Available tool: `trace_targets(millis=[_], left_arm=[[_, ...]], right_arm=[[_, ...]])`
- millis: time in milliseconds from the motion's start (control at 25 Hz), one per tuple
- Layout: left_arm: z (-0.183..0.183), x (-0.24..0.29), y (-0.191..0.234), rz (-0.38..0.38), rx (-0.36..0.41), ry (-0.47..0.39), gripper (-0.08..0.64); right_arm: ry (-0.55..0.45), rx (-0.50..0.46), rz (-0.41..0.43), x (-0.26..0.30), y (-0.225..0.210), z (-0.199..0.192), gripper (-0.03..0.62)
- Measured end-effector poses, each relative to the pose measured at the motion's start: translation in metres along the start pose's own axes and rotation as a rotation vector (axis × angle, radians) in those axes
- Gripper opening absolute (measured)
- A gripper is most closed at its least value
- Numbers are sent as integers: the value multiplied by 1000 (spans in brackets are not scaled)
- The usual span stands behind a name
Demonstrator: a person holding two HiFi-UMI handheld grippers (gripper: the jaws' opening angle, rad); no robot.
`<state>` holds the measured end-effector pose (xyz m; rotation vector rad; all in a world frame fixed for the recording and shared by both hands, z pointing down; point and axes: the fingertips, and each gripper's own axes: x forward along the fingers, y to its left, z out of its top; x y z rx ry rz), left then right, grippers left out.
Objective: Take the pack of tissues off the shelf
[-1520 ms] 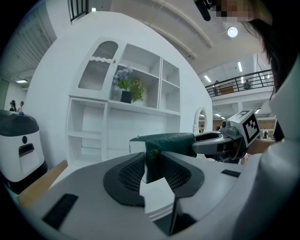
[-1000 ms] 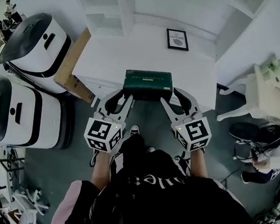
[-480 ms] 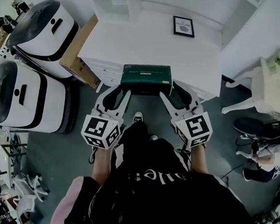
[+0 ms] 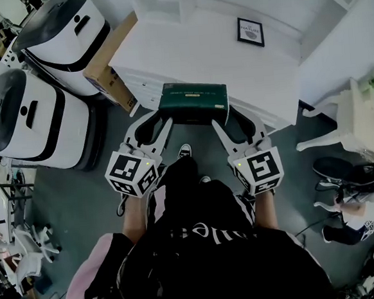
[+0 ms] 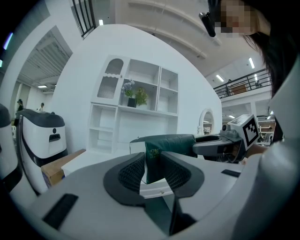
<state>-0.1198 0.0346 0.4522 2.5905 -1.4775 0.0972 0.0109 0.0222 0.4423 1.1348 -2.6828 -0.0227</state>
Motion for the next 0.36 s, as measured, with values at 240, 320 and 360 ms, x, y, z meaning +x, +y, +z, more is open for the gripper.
trace_targets(millis=[240,320,360], left_arm=[[-2,-12,0,26,-3,-12,115],[-6,-17,-1,30,-6,-14,115],[-7,-20,-1,31,-8,-14,115]], right_arm=[[1,-19,23,-1,10,0,207],[5,-24,25,-3,15,-2,207],[7,-26,25,-4,18,-3,207]])
